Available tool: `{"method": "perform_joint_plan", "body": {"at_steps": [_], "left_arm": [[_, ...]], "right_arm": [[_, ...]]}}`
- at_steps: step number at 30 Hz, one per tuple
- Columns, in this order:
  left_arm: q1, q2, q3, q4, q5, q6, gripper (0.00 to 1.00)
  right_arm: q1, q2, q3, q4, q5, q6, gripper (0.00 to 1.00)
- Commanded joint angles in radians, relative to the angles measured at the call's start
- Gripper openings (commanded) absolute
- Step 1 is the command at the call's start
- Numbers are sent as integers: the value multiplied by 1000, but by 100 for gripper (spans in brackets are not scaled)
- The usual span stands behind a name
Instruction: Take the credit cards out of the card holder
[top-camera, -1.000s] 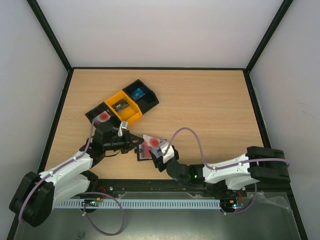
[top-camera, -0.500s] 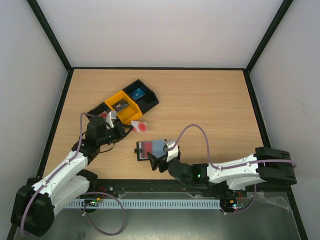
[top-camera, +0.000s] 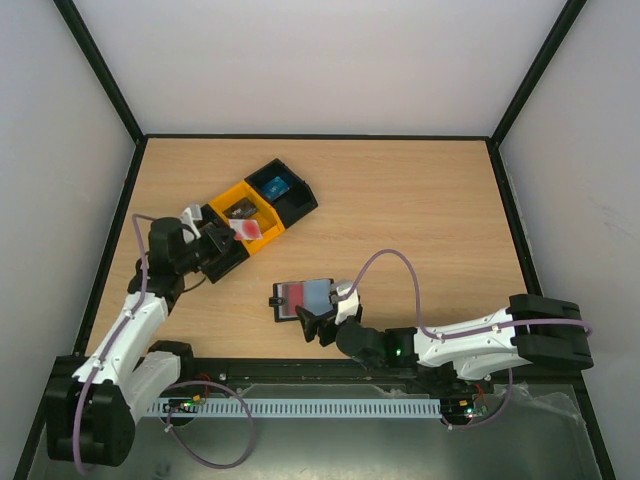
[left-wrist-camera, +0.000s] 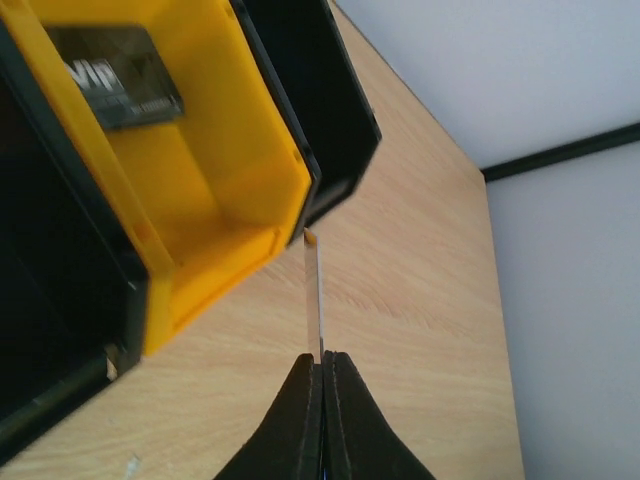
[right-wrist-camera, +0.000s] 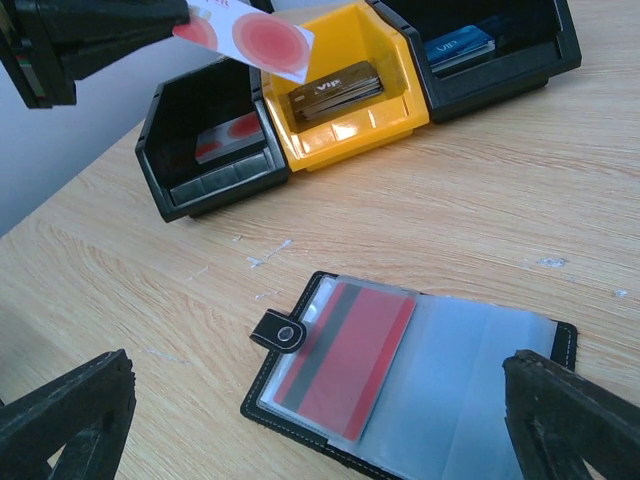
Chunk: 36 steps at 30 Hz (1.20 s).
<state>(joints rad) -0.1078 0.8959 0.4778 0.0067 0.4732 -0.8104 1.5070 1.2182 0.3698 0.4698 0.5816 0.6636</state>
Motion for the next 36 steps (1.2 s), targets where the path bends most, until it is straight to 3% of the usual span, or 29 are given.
{"method": "perform_joint_plan", "body": {"at_steps": [1,5,8,12,23,29,36], "left_arm": [[86,14,50,-29,11,61,3],[178,44,53,-9,49,89,3],[232,95,58,53,157,110,3],[236,157,68,126,222,113,3],[272,127,79,67,173,153,3],[349,85,85,-47,115,175,3],[467,127,63,-85,147,163,3]], "right_arm": [[5,0,2,9,9,9,98],[5,-4,9,6,-1,-5,98],[5,-9,3,7,4,-8,98],[4,-13,-9,3,22,-10,98],[5,-34,-17,7,33,-23,98],[5,-40,-22,-1,33,-50,98],[4,-49,-29,-9,31,-43,98]]}}
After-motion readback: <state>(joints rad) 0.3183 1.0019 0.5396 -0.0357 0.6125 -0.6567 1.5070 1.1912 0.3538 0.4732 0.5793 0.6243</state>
